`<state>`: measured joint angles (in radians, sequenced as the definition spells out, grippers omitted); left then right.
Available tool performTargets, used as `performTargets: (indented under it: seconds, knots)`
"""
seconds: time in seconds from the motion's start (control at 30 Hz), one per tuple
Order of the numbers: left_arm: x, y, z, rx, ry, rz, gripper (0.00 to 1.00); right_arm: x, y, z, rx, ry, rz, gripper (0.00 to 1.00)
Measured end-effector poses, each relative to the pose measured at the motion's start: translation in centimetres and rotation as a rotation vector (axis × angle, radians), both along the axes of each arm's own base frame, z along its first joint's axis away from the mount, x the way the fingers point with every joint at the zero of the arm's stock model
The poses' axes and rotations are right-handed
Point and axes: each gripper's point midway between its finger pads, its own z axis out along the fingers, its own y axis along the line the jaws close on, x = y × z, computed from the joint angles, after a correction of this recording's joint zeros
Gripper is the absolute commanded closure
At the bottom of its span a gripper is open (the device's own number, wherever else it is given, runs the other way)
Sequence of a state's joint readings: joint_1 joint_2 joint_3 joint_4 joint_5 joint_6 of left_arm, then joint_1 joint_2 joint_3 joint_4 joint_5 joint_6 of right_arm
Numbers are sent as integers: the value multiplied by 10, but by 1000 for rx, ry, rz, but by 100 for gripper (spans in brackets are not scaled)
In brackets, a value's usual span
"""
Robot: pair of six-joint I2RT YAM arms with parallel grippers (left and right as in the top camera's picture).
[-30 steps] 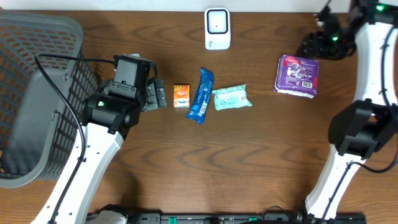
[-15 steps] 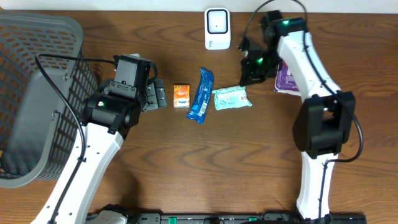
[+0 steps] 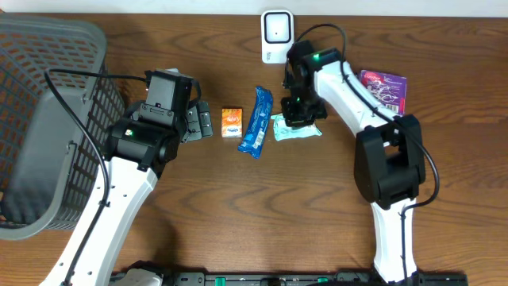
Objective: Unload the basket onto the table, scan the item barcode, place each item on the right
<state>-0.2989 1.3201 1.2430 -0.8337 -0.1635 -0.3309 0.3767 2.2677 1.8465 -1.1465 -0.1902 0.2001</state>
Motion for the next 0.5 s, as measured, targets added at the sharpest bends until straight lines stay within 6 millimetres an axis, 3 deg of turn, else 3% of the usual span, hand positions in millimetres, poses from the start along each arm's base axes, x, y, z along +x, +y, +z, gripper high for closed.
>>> performTargets:
  seconds: [0.23, 0.5]
  knots:
    - [0, 0, 0, 0, 0, 0, 2, 23, -9, -11, -60, -104, -69, 99]
    - [0, 0, 0, 0, 0, 0, 2, 46, -49, -11, -142, -165, -130, 99]
